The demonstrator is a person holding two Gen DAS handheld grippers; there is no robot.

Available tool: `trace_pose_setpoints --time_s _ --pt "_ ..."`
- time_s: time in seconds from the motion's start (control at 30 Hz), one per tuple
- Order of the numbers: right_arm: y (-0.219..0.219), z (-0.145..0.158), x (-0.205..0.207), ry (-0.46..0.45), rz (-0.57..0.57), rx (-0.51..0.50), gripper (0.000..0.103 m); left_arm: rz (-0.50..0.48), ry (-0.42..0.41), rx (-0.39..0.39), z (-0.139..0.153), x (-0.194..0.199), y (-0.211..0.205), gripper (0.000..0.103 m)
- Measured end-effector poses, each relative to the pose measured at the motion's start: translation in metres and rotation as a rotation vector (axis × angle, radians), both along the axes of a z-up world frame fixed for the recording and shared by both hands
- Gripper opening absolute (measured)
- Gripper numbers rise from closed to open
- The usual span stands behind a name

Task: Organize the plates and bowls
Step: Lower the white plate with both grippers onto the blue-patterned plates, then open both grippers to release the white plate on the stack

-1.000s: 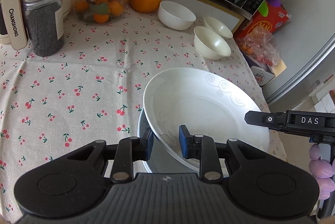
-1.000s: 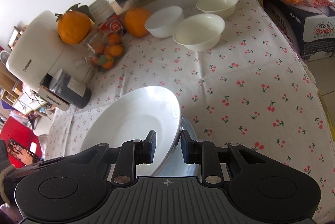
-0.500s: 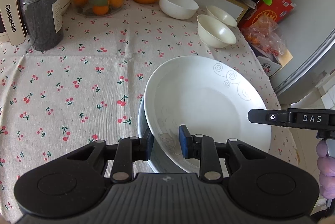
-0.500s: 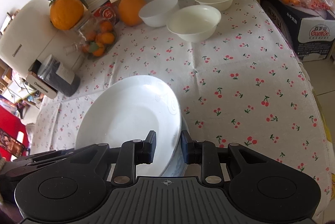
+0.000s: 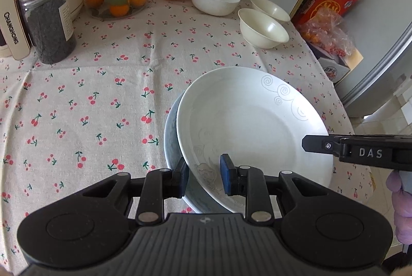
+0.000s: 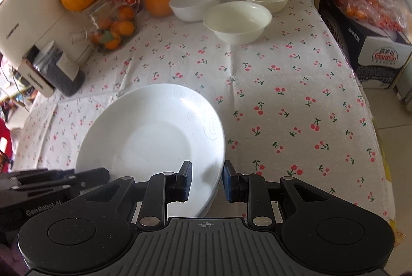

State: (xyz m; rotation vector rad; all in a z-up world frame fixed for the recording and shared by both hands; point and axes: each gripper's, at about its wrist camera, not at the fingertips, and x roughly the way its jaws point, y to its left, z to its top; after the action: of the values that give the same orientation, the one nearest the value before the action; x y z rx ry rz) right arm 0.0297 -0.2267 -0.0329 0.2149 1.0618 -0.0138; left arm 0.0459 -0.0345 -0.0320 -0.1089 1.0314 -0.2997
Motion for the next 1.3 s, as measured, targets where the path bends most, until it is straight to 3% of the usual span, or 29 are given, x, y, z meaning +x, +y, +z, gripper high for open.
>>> trace_pose_setpoints --time_s 0.2,0.67,0.87,1.0,1.3 --pt "0.013 -0.007 0.001 0.022 0.037 -0.108 0.024 -0.031 -0.023 0.052 0.001 -0.004 -0.006 0.023" --pt "0.020 -0.006 0.002 0.014 0.080 -0.170 0.021 -0.055 -0.045 0.065 0.004 -0.010 -0.005 0.024" --pt "0.019 -0.010 0.004 0.034 0.079 -0.164 0.017 -0.066 -0.098 0.098 0.009 -0.018 -0.005 0.025" --pt "0.019 -0.012 0.005 0.038 0.080 -0.142 0.017 -0.079 -0.157 0.173 0.012 -0.023 -0.007 0.032" --pt "0.014 -0.014 0.006 0.056 0.056 -0.075 0.025 -0.057 -0.131 0.148 0.010 -0.018 0.002 0.034"
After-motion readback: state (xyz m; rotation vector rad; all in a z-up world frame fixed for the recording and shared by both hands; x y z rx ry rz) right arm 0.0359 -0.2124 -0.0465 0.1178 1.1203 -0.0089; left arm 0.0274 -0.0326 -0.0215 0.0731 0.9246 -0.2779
